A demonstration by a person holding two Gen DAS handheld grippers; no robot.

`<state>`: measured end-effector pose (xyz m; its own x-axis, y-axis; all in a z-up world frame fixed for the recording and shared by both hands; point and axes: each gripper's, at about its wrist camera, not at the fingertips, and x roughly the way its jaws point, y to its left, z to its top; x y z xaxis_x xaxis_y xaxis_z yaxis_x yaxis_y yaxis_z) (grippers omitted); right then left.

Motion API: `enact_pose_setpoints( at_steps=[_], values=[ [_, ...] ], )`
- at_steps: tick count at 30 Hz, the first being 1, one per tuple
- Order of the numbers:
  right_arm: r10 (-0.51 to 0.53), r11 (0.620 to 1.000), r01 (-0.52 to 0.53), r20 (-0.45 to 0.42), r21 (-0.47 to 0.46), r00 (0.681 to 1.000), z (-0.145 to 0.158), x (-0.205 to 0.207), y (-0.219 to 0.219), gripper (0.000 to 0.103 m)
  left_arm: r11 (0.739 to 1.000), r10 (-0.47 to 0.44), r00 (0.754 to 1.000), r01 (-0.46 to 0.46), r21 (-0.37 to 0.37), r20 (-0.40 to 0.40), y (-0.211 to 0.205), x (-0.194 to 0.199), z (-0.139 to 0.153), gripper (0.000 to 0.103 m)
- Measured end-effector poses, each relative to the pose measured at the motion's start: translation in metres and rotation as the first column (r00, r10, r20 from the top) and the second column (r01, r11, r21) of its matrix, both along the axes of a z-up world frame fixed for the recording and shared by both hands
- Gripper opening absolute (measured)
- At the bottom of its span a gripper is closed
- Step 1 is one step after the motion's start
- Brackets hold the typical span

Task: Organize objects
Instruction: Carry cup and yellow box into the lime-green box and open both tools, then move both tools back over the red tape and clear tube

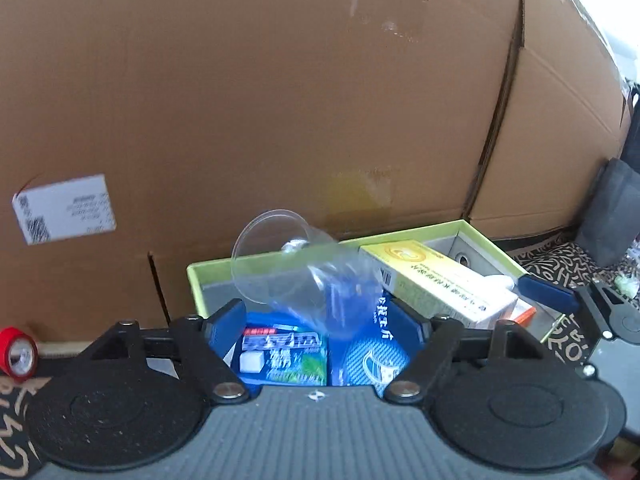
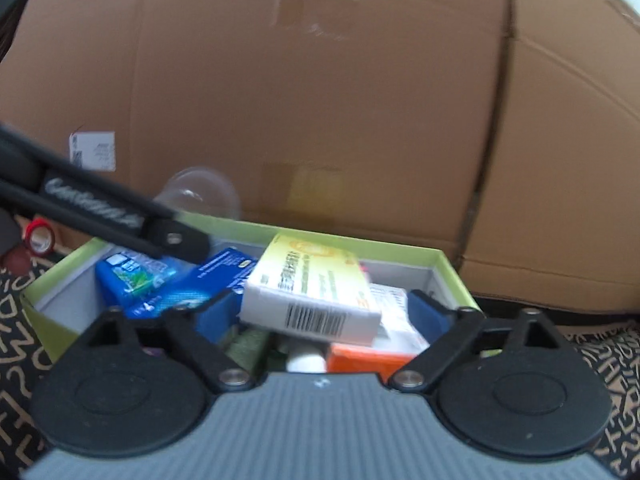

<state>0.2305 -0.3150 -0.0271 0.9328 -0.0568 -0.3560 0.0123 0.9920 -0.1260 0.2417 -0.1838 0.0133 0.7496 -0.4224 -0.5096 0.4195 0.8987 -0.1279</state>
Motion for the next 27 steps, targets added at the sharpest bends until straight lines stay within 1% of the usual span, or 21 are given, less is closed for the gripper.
enact_pose_setpoints(
  at_steps=[4,5,6,8,9,12,15,18,20,22,23,25,26,27],
  values=[
    [-0.012,1.000,0.012,-0.010,0.023,1.000,0.001,-0.005,-0.004,0.100,0.999,0.006,1.000,-0.006,-0.039,-0.013,0.011,-0.013,0.003,0.080],
    [-0.016,1.000,0.016,-0.003,0.019,1.000,0.003,-0.008,-0.003,0.100,0.999,0.004,1.000,-0.004,-0.044,-0.005,0.016,-0.013,0.006,0.080],
    [-0.024,1.000,0.024,0.011,0.018,1.000,0.009,-0.013,0.000,0.100,0.999,0.007,1.000,-0.007,-0.047,0.007,0.018,-0.019,0.013,0.081],
    [-0.031,0.999,0.029,0.046,0.033,0.998,0.019,-0.027,0.006,0.101,0.998,0.027,0.999,-0.026,-0.048,0.031,0.027,-0.034,0.017,0.081],
    [-0.022,0.999,0.019,0.068,0.046,0.997,0.030,-0.030,0.009,0.102,0.998,0.032,0.999,-0.030,-0.051,0.041,0.035,-0.041,0.019,0.081],
    [0.020,0.998,-0.027,0.126,0.055,0.992,0.047,-0.050,0.023,0.103,0.996,0.076,0.996,-0.074,-0.053,0.049,0.060,-0.064,0.020,0.083],
    [0.075,0.996,-0.082,0.153,0.036,0.985,0.052,-0.071,0.048,0.103,0.990,0.131,0.991,-0.130,-0.050,0.025,0.091,-0.084,0.014,0.083],
    [0.135,0.989,-0.143,0.149,0.044,0.980,0.051,-0.087,0.072,0.103,0.980,0.198,0.980,-0.198,-0.019,-0.009,0.128,-0.104,0.007,0.083],
    [0.185,0.981,-0.192,0.124,0.041,0.975,0.047,-0.093,0.091,0.101,0.968,0.250,0.968,-0.250,0.006,-0.027,0.149,-0.113,-0.002,0.083],
    [0.242,0.968,-0.247,0.091,0.036,0.966,0.044,-0.100,0.111,0.094,0.955,0.296,0.954,-0.295,0.018,-0.052,0.168,-0.119,-0.011,0.083],
    [0.267,0.962,-0.271,0.073,0.039,0.961,0.044,-0.097,0.120,0.092,0.949,0.315,0.947,-0.314,0.020,-0.065,0.177,-0.120,-0.014,0.083],
    [0.321,0.945,-0.322,0.029,0.046,0.947,0.038,-0.095,0.142,0.082,0.937,0.348,0.934,-0.347,0.019,-0.080,0.195,-0.124,-0.019,0.083],
    [0.342,0.938,-0.342,0.007,0.048,0.940,0.036,-0.092,0.152,0.080,0.933,0.360,0.929,-0.360,0.016,-0.083,0.203,-0.125,-0.020,0.083],
    [0.362,0.932,-0.361,-0.014,0.045,0.932,0.033,-0.089,0.162,0.075,0.929,0.370,0.925,-0.371,0.014,-0.082,0.209,-0.125,-0.021,0.083]
  ],
)
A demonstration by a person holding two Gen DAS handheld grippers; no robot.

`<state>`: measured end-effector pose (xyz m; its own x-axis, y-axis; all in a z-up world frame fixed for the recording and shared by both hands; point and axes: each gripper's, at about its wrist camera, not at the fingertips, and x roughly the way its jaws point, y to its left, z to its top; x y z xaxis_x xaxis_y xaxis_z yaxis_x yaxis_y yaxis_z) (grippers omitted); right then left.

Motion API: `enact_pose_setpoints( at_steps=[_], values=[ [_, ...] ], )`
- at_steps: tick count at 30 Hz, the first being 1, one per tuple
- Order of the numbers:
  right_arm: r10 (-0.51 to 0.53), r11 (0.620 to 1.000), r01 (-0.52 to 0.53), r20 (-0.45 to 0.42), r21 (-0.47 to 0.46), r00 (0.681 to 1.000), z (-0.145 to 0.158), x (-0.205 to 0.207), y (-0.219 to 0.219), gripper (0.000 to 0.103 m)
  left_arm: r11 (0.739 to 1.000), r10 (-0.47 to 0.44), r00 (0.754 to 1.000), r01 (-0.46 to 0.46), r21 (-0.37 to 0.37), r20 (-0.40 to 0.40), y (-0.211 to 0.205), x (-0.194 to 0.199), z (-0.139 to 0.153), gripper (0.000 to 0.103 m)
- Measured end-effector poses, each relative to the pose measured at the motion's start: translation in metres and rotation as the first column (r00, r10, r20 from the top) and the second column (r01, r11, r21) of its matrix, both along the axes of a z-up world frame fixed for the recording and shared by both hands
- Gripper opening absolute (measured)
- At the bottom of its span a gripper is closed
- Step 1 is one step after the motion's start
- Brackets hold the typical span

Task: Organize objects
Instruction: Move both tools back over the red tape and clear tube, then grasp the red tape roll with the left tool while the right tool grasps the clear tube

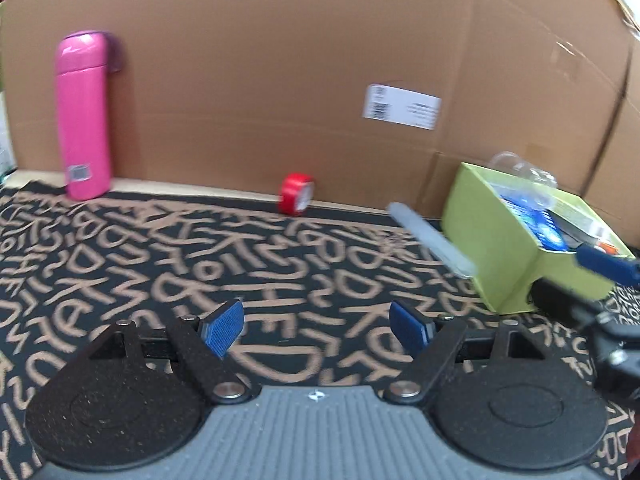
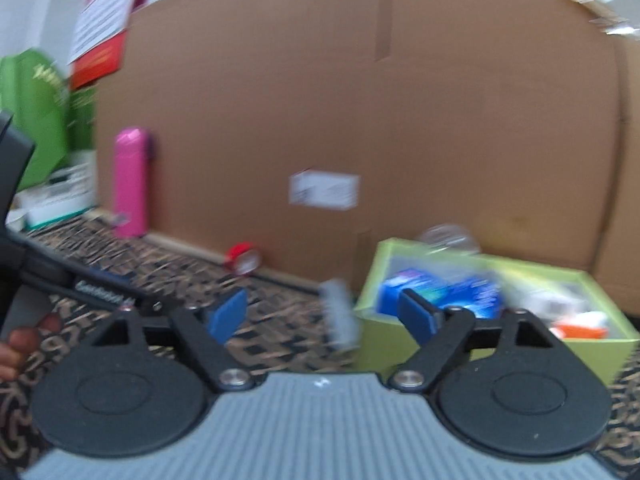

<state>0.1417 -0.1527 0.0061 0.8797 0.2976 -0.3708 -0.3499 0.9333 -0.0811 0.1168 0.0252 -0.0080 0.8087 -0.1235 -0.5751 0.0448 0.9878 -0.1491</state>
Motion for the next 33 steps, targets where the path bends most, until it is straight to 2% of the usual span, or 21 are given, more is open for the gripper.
enact_pose_setpoints(
  at_steps=[5,8,14,18,20,28,32,33],
  values=[
    [0.037,0.998,-0.040,-0.071,-0.044,0.997,-0.009,0.037,0.045,0.064,0.999,0.029,0.999,-0.028,-0.015,0.042,0.022,0.005,0.007,0.083],
    [-0.016,0.996,0.006,-0.118,-0.091,0.993,-0.015,0.076,0.061,0.063,0.999,0.026,0.998,-0.023,-0.042,0.063,0.031,0.016,0.008,0.083],
    [-0.139,0.959,0.081,-0.202,-0.272,0.970,-0.033,0.150,0.078,0.061,1.000,0.015,0.998,-0.014,-0.020,0.062,0.035,0.054,0.004,0.083],
    [-0.181,0.946,0.093,-0.270,-0.311,0.946,-0.049,0.183,0.070,0.047,1.000,0.010,0.998,-0.010,-0.006,0.057,0.033,0.081,-0.002,0.083],
    [-0.199,0.937,0.102,-0.270,-0.333,0.942,-0.055,0.190,0.069,0.045,1.000,0.011,0.998,-0.011,0.007,0.054,0.031,0.095,-0.006,0.083],
    [-0.233,0.956,0.153,-0.331,-0.250,0.914,-0.053,0.204,0.048,0.046,1.000,-0.006,0.997,0.005,0.021,0.077,0.021,0.152,-0.018,0.083],
    [-0.220,0.970,0.160,-0.370,-0.185,0.903,-0.051,0.195,0.036,0.044,0.999,-0.020,0.996,0.017,0.033,0.082,0.015,0.177,-0.022,0.082],
    [-0.208,0.974,0.156,-0.378,-0.164,0.902,-0.051,0.189,0.033,0.040,0.999,-0.026,0.997,0.024,0.038,0.074,0.014,0.182,-0.024,0.074]
  ],
)
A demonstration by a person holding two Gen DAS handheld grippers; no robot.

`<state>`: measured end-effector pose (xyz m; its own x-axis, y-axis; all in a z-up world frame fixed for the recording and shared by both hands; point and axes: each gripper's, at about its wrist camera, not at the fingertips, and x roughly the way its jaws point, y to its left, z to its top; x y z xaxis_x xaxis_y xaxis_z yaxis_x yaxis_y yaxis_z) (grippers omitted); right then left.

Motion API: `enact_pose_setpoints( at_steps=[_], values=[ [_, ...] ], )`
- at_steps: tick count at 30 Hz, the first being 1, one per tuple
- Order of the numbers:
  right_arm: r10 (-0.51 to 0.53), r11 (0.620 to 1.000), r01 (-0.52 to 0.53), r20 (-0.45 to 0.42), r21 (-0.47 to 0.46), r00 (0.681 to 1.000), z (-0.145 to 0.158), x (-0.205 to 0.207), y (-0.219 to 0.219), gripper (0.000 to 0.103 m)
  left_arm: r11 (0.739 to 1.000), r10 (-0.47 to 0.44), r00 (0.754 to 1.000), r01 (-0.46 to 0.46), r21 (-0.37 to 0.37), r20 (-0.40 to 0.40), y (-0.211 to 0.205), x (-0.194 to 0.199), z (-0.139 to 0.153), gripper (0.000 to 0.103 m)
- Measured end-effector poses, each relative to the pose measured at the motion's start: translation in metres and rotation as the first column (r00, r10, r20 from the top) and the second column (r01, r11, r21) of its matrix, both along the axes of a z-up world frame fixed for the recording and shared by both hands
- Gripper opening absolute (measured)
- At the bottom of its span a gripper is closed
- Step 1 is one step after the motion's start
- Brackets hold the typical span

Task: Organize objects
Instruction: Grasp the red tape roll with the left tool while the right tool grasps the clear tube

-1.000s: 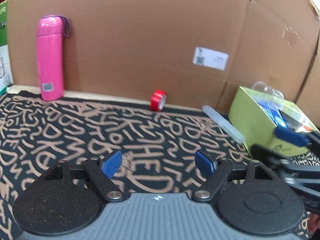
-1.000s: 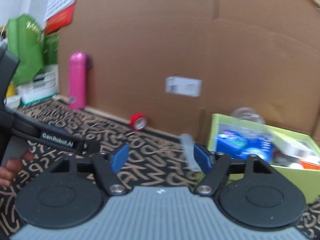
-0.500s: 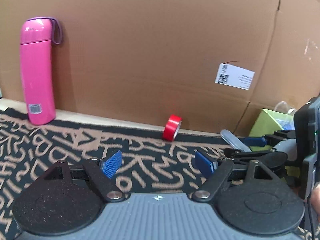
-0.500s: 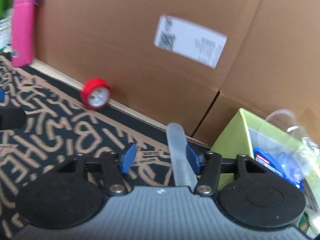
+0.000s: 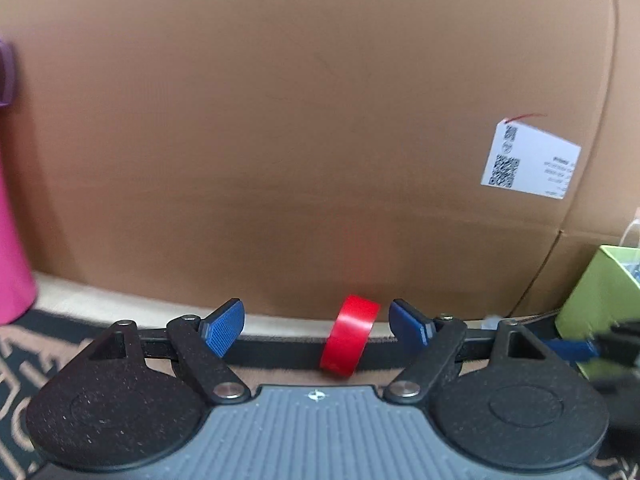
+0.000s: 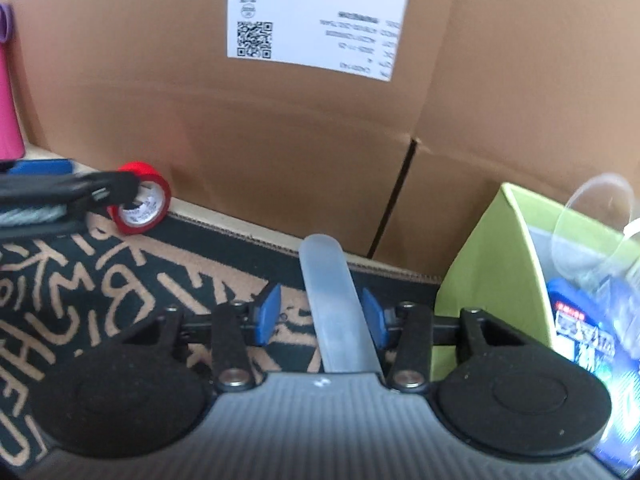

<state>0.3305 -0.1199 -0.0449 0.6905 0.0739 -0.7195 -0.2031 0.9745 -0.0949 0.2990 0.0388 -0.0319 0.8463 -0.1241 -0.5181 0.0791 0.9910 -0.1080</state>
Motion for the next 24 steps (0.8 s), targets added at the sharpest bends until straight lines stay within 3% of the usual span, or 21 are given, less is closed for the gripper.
enact_pose_setpoints(
  at_steps=[3,4,5,10,13,16,19,24],
  values=[
    [0.008,0.999,-0.009,0.015,0.048,1.000,-0.001,-0.025,-0.002,0.038,0.999,-0.045,0.997,0.044,-0.016,-0.056,-0.002,0.010,-0.007,0.034],
    [0.009,0.997,-0.010,0.020,0.072,1.000,-0.002,-0.035,-0.004,0.038,0.998,-0.053,0.995,0.050,-0.037,-0.079,-0.001,0.010,-0.010,0.023],
    [0.012,0.994,-0.014,0.022,0.104,1.000,-0.003,-0.044,-0.007,0.038,0.997,-0.062,0.994,0.057,-0.061,-0.095,0.001,0.008,-0.013,0.020],
    [0.011,0.989,-0.019,0.059,0.145,0.998,-0.006,-0.091,-0.013,0.036,0.994,-0.110,0.992,0.109,-0.019,-0.061,0.000,-0.037,-0.011,0.019],
    [-0.005,0.987,-0.009,0.088,0.159,0.996,-0.008,-0.118,-0.017,0.028,0.986,-0.157,0.982,0.150,-0.075,-0.102,0.003,-0.074,-0.009,0.019],
    [-0.028,0.979,0.007,0.098,0.204,0.995,-0.008,-0.148,-0.024,0.027,0.979,-0.198,0.974,0.190,-0.077,-0.107,0.001,-0.123,-0.008,0.019],
    [-0.020,0.973,-0.002,0.095,0.229,0.995,-0.002,-0.165,-0.018,0.027,0.969,-0.225,0.966,0.210,-0.126,-0.123,0.003,-0.165,-0.009,0.019],
    [0.010,0.980,-0.033,0.114,0.196,0.993,-0.001,-0.219,-0.017,0.027,0.971,-0.230,0.965,0.219,-0.097,-0.124,-0.010,-0.214,-0.015,0.019]
  ],
)
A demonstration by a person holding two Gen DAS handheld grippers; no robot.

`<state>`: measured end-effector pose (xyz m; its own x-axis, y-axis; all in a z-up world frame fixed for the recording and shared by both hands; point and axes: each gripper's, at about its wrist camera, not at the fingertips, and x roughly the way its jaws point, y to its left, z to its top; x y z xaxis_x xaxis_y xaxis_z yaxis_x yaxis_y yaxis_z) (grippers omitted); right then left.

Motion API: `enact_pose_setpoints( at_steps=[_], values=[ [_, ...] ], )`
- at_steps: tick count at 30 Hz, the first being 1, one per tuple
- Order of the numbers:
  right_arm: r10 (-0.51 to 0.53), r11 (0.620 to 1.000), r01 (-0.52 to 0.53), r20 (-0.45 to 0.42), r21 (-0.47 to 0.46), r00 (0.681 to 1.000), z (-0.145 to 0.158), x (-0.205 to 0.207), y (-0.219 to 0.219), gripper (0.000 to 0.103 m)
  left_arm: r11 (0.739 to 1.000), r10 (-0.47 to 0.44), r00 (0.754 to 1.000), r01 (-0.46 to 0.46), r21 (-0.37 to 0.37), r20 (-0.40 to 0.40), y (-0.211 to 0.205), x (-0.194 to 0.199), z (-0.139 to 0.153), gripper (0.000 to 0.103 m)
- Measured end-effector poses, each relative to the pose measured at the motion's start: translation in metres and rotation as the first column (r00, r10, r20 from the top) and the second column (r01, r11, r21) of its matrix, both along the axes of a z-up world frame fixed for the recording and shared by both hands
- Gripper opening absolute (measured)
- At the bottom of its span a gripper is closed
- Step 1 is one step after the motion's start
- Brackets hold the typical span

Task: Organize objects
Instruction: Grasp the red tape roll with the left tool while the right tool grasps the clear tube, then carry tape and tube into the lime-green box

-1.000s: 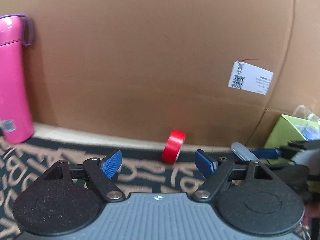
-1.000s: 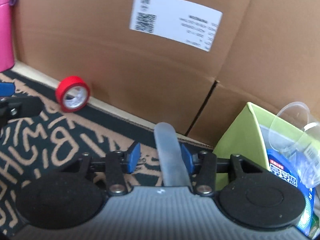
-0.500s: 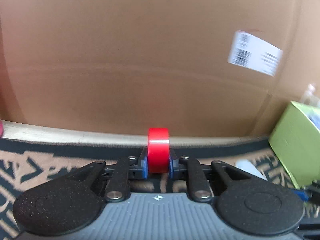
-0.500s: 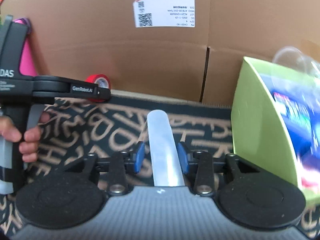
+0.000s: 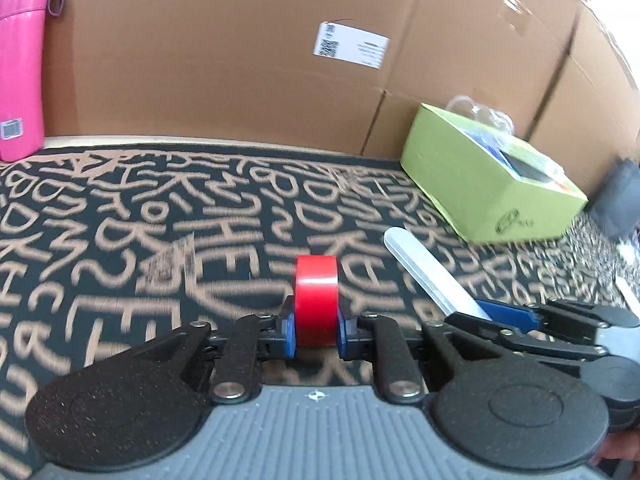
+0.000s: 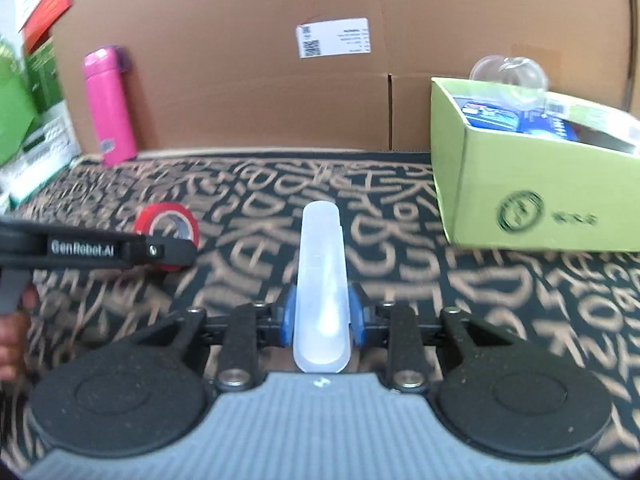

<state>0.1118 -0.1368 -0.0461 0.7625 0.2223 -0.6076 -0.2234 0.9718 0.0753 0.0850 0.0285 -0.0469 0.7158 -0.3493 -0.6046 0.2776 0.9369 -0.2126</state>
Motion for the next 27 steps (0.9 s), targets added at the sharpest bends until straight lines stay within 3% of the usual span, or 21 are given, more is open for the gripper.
enact_pose_setpoints(
  at_steps=[3,5,7,15,27],
  values=[
    [0.025,1.000,-0.025,0.006,-0.012,1.000,0.000,-0.004,0.003,0.029,0.997,0.023,0.999,-0.025,0.072,0.035,-0.009,-0.009,0.000,0.027],
    [0.028,1.000,-0.028,0.004,-0.012,1.000,0.000,-0.001,0.003,0.030,0.996,0.043,0.998,-0.046,0.075,0.036,-0.011,-0.002,0.001,0.033],
    [0.032,0.999,-0.032,0.005,-0.011,0.999,0.000,0.002,0.003,0.037,0.995,0.068,0.997,-0.069,0.070,0.025,-0.012,0.007,0.002,0.033],
    [0.059,0.998,-0.060,-0.005,-0.033,0.998,-0.003,0.008,0.005,0.041,0.990,0.074,0.997,-0.078,0.120,0.034,-0.012,0.004,0.004,0.033],
    [0.080,0.994,-0.079,0.010,-0.078,0.997,-0.005,0.004,0.009,0.034,0.973,0.088,0.995,-0.096,0.208,0.048,-0.026,0.000,0.004,0.030]
  ],
)
